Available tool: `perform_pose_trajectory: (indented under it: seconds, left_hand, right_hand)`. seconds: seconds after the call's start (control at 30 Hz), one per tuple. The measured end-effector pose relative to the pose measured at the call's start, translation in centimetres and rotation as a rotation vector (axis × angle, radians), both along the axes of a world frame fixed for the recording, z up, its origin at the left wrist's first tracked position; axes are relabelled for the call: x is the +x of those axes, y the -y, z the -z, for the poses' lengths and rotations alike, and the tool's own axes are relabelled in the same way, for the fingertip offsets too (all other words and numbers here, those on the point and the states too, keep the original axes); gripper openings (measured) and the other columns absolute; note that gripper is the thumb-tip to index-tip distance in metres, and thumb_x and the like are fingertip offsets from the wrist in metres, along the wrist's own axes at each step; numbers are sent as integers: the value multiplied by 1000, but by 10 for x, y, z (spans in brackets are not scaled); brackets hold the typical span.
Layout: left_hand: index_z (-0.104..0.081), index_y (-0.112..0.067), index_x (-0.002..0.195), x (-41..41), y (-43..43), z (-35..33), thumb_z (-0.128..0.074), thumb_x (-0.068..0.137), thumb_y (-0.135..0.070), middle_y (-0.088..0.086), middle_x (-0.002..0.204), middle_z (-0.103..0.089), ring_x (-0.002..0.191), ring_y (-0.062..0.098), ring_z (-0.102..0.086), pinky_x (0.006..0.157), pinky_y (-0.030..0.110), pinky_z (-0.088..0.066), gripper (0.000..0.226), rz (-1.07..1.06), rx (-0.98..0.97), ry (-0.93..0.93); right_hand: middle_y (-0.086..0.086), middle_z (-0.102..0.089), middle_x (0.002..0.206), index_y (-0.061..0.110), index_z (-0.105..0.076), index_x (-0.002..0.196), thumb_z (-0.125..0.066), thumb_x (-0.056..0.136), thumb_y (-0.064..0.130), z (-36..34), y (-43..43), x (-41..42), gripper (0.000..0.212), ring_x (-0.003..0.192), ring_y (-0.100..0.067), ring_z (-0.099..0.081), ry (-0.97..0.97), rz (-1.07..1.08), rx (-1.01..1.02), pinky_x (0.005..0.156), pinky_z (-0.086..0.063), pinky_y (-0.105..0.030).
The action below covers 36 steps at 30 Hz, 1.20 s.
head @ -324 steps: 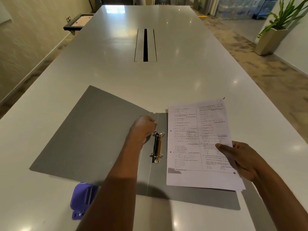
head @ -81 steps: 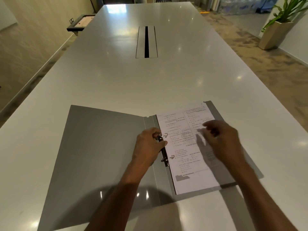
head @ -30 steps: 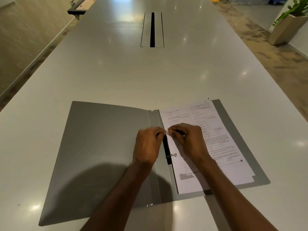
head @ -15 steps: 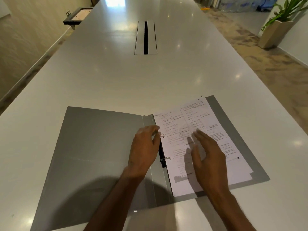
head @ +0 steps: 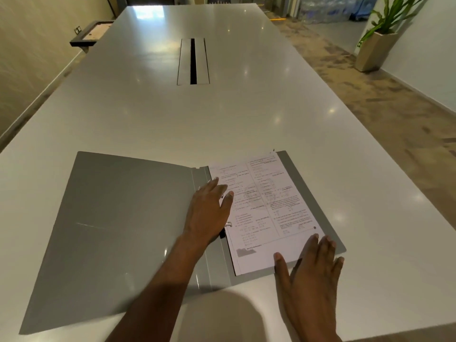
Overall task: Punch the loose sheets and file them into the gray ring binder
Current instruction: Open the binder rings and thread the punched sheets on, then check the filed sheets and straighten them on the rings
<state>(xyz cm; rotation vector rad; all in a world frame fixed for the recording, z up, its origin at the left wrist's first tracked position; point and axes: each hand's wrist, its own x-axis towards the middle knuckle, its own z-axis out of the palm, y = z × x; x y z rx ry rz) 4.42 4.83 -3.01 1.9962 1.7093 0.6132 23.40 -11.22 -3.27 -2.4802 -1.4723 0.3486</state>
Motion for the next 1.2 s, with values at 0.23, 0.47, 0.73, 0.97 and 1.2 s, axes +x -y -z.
perform_pose_trajectory:
  seconds: [0.23, 0.47, 0.73, 0.97, 1.2]
  left_hand:
    - [-62, -20, 145, 0, -1, 6, -37, 109, -48, 5, 163, -46, 152, 24, -41, 125, 52, -33, 52, 11, 7, 4]
    - [-55, -40, 148, 0, 5, 1, -39, 103, -60, -10, 157, -54, 145, 13, -50, 120, 48, -42, 52, -134, -151, 563]
    - [-76, -22, 104, -22, -1, -46, -54, 98, -61, -4, 83, -77, 79, 18, -72, 76, 36, -53, 45, -469, -187, 1062]
    - [-76, -5, 94, -68, 7, -77, -73, 92, -47, 21, 96, -66, 86, 39, -62, 81, 51, -52, 42, -413, -462, 1076]
    - [-74, -4, 103, -79, 13, -88, -69, 99, -29, 15, 95, -81, 82, 34, -80, 82, 48, -63, 26, -442, -415, 970]
  right_hand:
    - [-20, -10, 172, 2, -2, 163, -25, 94, 69, -3, -1, -11, 99, 161, -34, -7, -6, 26, 44, 131, -1, -46]
    - [5, -6, 174, 28, -3, 164, -62, 100, 32, -3, -10, -26, 88, 160, -23, 4, -340, -34, 231, 125, -17, -46]
    - [50, -6, 156, 70, 4, 149, -60, 101, 16, -20, -12, -37, 97, 155, -1, -16, -358, -505, 346, 123, -26, -32]
    - [15, -31, 160, 48, -2, 160, -92, 71, 31, -17, -19, -57, 127, 143, -13, -36, -102, -770, 380, 106, -34, -34]
    - [10, -30, 161, 27, -31, 160, -80, 81, 54, -21, -19, -57, 96, 156, -2, -5, 26, -921, 381, 120, -14, -23]
